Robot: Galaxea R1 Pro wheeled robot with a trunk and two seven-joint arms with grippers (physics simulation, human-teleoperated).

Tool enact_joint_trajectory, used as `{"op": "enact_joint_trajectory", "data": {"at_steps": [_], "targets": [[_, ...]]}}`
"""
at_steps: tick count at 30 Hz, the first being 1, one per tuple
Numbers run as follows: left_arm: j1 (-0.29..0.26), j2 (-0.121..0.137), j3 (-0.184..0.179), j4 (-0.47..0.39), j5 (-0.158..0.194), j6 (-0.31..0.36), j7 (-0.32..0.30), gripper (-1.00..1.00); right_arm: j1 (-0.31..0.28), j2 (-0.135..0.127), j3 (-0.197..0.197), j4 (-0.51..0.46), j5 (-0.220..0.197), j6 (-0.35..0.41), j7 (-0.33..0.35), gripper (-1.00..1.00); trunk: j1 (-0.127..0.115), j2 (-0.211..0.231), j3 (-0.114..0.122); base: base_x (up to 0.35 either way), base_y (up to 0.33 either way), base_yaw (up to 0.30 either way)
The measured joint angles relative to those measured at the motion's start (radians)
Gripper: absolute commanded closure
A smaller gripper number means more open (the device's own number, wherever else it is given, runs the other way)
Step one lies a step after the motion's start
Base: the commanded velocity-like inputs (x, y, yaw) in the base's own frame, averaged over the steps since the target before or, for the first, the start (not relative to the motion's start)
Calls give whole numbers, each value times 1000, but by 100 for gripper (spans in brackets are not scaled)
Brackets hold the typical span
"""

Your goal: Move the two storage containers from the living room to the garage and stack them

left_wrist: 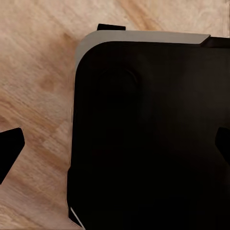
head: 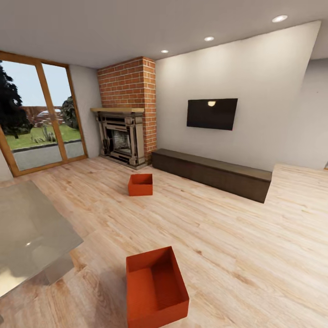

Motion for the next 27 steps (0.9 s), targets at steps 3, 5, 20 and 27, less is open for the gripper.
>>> {"op": "enact_joint_trajectory", "data": {"at_steps": [3,5,20,27], "targets": [[0,0,0,0,0,0,0,-100,0,0,0,0,0,0,0,-100,0,0,0,239,-175,0],[0,0,0,0,0,0,0,-100,0,0,0,0,0,0,0,-100,0,0,0,239,-175,0],[0,2,1,0,0,0,1,-100,0,0,0,0,0,0,0,-100,0,0,0,96,-65,0],[0,1,1,0,0,0,1,-100,0,0,0,0,0,0,0,-100,0,0,0,113,-1,0]]}}
